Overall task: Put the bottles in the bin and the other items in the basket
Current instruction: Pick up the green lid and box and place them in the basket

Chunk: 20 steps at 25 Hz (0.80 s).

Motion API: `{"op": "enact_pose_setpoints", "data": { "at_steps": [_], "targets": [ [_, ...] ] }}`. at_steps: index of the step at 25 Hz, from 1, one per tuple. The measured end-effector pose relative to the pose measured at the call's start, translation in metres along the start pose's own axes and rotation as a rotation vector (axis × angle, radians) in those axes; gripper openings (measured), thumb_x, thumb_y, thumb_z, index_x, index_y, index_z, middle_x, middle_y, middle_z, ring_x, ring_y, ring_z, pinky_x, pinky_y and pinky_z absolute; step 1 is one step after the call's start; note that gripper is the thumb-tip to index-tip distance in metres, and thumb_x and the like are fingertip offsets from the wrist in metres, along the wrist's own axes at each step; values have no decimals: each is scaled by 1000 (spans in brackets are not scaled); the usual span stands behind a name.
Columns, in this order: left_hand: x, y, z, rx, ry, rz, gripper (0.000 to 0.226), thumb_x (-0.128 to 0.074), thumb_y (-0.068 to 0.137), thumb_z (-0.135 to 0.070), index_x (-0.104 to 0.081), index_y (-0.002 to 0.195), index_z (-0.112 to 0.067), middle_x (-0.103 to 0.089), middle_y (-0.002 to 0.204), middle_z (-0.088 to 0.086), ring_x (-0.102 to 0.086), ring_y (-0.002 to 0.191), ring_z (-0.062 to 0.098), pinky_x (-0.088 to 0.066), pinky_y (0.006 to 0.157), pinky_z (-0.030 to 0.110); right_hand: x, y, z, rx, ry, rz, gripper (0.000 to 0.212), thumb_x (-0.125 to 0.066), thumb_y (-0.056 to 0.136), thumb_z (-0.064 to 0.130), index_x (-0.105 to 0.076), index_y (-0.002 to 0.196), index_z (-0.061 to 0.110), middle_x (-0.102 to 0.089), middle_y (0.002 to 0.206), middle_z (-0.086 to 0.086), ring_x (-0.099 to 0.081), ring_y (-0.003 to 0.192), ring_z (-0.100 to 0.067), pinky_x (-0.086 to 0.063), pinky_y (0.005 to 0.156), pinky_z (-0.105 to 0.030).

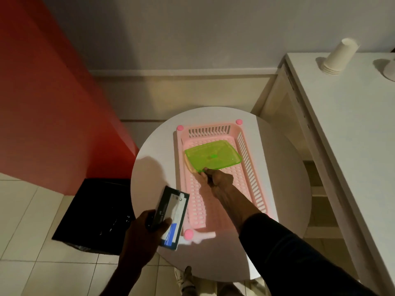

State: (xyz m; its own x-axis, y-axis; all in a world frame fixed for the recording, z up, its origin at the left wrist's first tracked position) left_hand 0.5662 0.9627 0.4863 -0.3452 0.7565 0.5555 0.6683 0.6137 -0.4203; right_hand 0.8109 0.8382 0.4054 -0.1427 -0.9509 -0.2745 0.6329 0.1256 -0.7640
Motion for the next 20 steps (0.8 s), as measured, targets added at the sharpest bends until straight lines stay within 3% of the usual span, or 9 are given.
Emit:
{"op": "enact_pose_setpoints", "data": {
  "at_steps": [2, 4, 7, 8, 11, 12, 14, 18, 20],
  "targets": [
    [-4, -6, -2, -2, 65, 8, 41, -75, 93, -38, -63, 128, -20, -73, 107, -6, -71, 85, 6, -57, 67, 17, -16, 17, 1, -22, -11, 38, 42, -61, 96, -13, -52, 136, -20, -60, 138, -31, -66, 86, -33, -57, 49, -25],
    [-9, -4, -9, -9, 117, 3, 46, -76, 93, -39, -62, 134, -22, -72, 112, -9, -65, 88, -2, -47, 65, 9, -22, 31, 7, -64, -38, 65, 37, -56, 101, -10, -51, 135, -20, -60, 127, -32, -59, 73, -28, -58, 51, -26],
    [-16, 0, -24, -29, 130, 30, 52, -77, 93, -36, -59, 140, -24, -73, 124, -5, -67, 98, 6, -49, 71, 10, -20, 39, 13, -99, -154, 150, 17, -54, 102, -9, -53, 119, -7, -57, 106, -29, -60, 69, -30, -62, 86, -46],
    [-21, 3, -30, -38, 132, 38, 54, -77, 93, -35, -57, 143, -24, -73, 127, -4, -68, 104, 10, -50, 77, 13, -16, 38, 16, -96, -203, 187, 12, -53, 103, -7, -54, 115, -5, -58, 104, -30, -60, 69, -31, -62, 85, -48],
    [-29, 18, -47, -98, 204, 67, 54, -73, 96, -35, -56, 146, -24, -71, 131, -4, -68, 116, 18, -55, 92, 29, 6, 31, 26, -53, -340, 196, 19, -54, 105, 2, -60, 115, -13, -65, 108, -41, -65, 72, -38, -52, 43, -31],
    [-34, 25, -54, -118, 237, 81, 52, -71, 97, -35, -56, 146, -23, -70, 130, -4, -67, 118, 20, -54, 97, 33, 17, 29, 30, -43, -349, 190, 24, -55, 105, 3, -61, 116, -18, -67, 109, -42, -69, 78, -42, -52, 42, -30],
    [-48, 40, -65, -159, 290, 128, 46, -65, 101, -33, -56, 145, -24, -68, 128, -3, -66, 118, 22, -52, 99, 37, 38, 20, 43, -21, -338, 195, 25, -58, 102, 0, -64, 115, -20, -71, 106, -39, -74, 91, -48, -62, 59, -35],
    [-91, 77, -90, -331, 515, 355, 48, -56, 104, -32, -49, 151, -25, -64, 125, 4, -63, 115, 25, -48, 96, 35, 84, -5, 74, 168, -427, 139, 15, -67, 95, 1, -79, 90, 8, -81, 86, -12, -79, 75, -23, -60, 60, -25],
    [-109, 97, -101, -323, 516, 445, 46, -58, 104, -29, -53, 149, -18, -64, 135, 8, -62, 123, 30, -46, 100, 35, 94, -17, 78, 264, -692, 206, 14, -79, 88, 13, -76, 99, 19, -82, 94, 1, -78, 85, -16, -59, 63, -22]
  ]
}}
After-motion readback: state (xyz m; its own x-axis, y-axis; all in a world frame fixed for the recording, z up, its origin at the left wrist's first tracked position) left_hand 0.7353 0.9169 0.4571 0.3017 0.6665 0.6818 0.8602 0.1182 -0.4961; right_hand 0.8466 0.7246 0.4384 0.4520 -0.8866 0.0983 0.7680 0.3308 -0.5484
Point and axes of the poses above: each hand's wrist, its own y-axis towards the middle knuckle, its own x-axis out of the back of the hand, z = x × y, the point moved 3 cm from there along y, towards the middle knuckle
